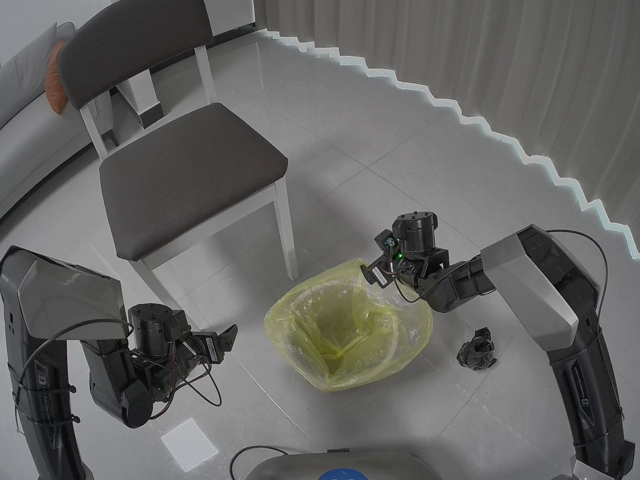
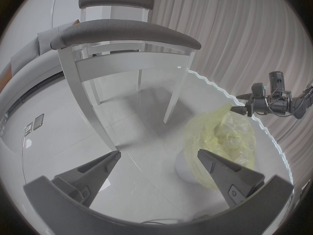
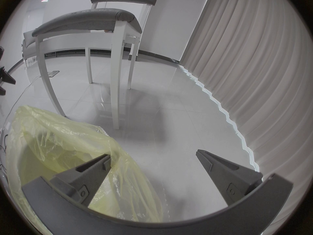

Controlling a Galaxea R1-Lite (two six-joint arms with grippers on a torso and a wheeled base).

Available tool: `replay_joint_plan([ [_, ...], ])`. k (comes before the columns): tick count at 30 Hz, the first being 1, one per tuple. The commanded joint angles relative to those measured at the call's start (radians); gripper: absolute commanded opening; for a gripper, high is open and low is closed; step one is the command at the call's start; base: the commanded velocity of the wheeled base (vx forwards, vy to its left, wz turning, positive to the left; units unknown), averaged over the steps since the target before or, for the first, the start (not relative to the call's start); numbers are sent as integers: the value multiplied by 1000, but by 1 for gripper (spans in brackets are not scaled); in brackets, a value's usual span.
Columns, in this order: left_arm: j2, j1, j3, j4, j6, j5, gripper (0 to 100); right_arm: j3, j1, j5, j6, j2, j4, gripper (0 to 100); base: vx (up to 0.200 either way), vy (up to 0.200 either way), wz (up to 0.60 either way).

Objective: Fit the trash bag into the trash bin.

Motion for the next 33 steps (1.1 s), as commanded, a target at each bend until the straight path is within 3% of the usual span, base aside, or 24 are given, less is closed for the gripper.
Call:
replay_joint_plan([
  [1,9,0,13,-5,-1,-3,100,1,3,0,0,34,0,100,0,0,0],
  [13,6,2,13,-6,-2,-4,100,15,12,0,9,60,-3,100,0,0,0],
  [18,1,-1,5,-6,-2,-6,100,99,30,2,14,-11,-25,100,0,0,0],
  [21,0,-1,3,-6,-2,-15,100,171,47,15,32,-67,-25,100,0,0,0],
  [23,-2,-3,-3,-6,-2,-23,100,240,75,37,90,-124,-6,100,0,0,0],
  [28,-2,-10,-13,-6,-2,-24,100,252,84,68,165,-136,44,100,0,0,0],
  [33,-5,-4,-29,-6,-2,-32,100,254,67,71,185,-153,51,100,0,0,0],
])
